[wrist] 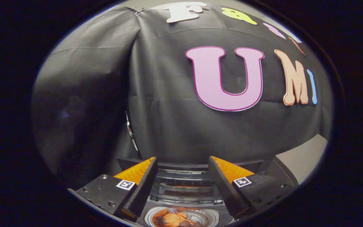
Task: Put the clothes into the washing machine and then close the washing machine lid.
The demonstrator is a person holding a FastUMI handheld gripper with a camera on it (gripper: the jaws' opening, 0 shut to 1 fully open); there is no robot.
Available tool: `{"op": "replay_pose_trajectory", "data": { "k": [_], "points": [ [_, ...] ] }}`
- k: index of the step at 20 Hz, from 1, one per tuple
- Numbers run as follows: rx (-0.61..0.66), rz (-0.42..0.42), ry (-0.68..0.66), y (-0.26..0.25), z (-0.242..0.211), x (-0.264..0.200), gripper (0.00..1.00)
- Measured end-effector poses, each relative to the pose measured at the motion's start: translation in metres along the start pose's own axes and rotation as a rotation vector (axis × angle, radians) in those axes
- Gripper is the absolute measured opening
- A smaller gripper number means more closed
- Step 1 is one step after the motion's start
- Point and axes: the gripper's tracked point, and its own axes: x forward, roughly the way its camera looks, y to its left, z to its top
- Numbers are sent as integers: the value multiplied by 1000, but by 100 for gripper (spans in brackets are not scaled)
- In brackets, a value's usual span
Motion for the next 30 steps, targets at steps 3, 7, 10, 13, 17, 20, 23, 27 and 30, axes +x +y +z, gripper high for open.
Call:
{"op": "replay_pose_trajectory", "data": {
  "k": [3,7,10,13,17,20,23,27,30],
  "points": [
    [4,-32,46,-8,-4,23,98],
    [-14,-71,105,-15,-18,45,97],
    [3,-75,136,-16,-24,56,97],
    [-2,-85,179,-17,-30,60,97],
    [-5,-81,220,-15,-30,52,96],
    [-7,-69,233,-14,-29,48,96],
    [-14,-61,230,-13,-32,40,96],
    [-11,-42,226,-11,-33,32,96],
    [-14,-36,230,-11,-34,27,97]
  ]
}}
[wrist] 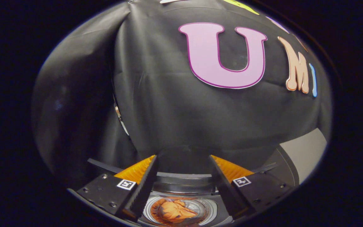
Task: Put the clothes into the washing machine and then close the washing machine lid.
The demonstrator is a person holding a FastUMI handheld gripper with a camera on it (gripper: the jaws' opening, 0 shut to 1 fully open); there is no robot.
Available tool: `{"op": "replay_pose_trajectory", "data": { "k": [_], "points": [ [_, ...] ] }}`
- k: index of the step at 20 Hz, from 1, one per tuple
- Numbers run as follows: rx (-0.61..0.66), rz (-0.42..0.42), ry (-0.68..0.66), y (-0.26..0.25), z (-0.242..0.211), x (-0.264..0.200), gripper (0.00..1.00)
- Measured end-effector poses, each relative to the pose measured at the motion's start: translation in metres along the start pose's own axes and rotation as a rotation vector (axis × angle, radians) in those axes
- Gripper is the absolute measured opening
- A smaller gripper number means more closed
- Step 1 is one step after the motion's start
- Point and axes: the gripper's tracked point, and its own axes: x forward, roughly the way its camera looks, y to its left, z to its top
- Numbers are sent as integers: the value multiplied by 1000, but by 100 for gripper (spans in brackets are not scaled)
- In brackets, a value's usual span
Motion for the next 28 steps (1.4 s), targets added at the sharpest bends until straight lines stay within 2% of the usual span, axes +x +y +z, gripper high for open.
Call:
{"op": "replay_pose_trajectory", "data": {
  "k": [12,18,23,28],
  "points": [
    [2,35,-11,2,-10,-16,95],
    [32,76,55,14,-41,-29,95],
    [-10,66,-65,16,-44,-40,94],
    [3,79,-88,16,-41,-55,94]
  ]
}}
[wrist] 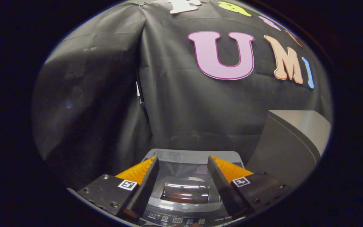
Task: Put the clothes into the washing machine and then close the washing machine lid.
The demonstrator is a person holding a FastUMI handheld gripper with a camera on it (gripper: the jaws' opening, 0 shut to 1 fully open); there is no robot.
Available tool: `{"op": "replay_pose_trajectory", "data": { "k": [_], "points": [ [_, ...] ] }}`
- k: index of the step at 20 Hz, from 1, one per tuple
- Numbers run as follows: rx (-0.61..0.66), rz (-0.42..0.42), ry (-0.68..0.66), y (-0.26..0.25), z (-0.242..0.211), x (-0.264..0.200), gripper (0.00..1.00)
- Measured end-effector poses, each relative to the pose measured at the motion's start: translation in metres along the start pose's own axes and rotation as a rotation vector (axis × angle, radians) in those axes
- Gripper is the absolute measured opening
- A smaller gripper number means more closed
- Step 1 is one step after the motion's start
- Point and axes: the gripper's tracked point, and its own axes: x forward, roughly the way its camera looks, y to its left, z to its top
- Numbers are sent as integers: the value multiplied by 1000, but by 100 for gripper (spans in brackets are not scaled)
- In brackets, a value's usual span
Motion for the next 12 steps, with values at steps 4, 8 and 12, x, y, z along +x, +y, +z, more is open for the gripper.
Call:
{"op": "replay_pose_trajectory", "data": {
  "k": [4,8,12],
  "points": [
    [27,18,-25,6,2,-19,94],
    [48,30,-54,8,7,-38,94],
    [50,20,-98,3,13,-56,94]
  ]
}}
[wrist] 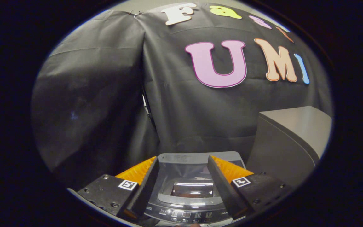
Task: Put the clothes into the washing machine and then close the washing machine lid.
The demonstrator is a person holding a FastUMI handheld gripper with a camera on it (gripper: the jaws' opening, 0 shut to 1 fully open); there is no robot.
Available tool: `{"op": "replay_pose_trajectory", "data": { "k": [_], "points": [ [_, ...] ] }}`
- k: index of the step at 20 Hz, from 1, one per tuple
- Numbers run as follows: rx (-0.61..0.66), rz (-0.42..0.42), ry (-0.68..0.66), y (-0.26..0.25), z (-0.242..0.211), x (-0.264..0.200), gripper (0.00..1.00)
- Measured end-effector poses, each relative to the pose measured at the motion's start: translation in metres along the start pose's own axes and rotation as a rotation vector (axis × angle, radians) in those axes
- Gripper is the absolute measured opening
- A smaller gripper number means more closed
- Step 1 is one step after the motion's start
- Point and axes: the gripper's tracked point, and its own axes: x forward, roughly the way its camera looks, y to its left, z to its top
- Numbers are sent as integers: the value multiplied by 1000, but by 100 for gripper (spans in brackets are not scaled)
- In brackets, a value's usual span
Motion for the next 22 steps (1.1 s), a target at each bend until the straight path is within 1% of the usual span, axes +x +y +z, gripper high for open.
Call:
{"op": "replay_pose_trajectory", "data": {
  "k": [7,11,12,14,19,22],
  "points": [
    [7,-18,-67,-7,5,-41,94],
    [-23,-30,-127,-11,8,-74,94],
    [-21,-42,-146,-14,10,-82,94],
    [-18,-38,-154,-12,5,-102,94],
    [-39,-48,-223,-17,2,-153,94],
    [-32,-59,-251,-24,-11,-184,93]
  ]
}}
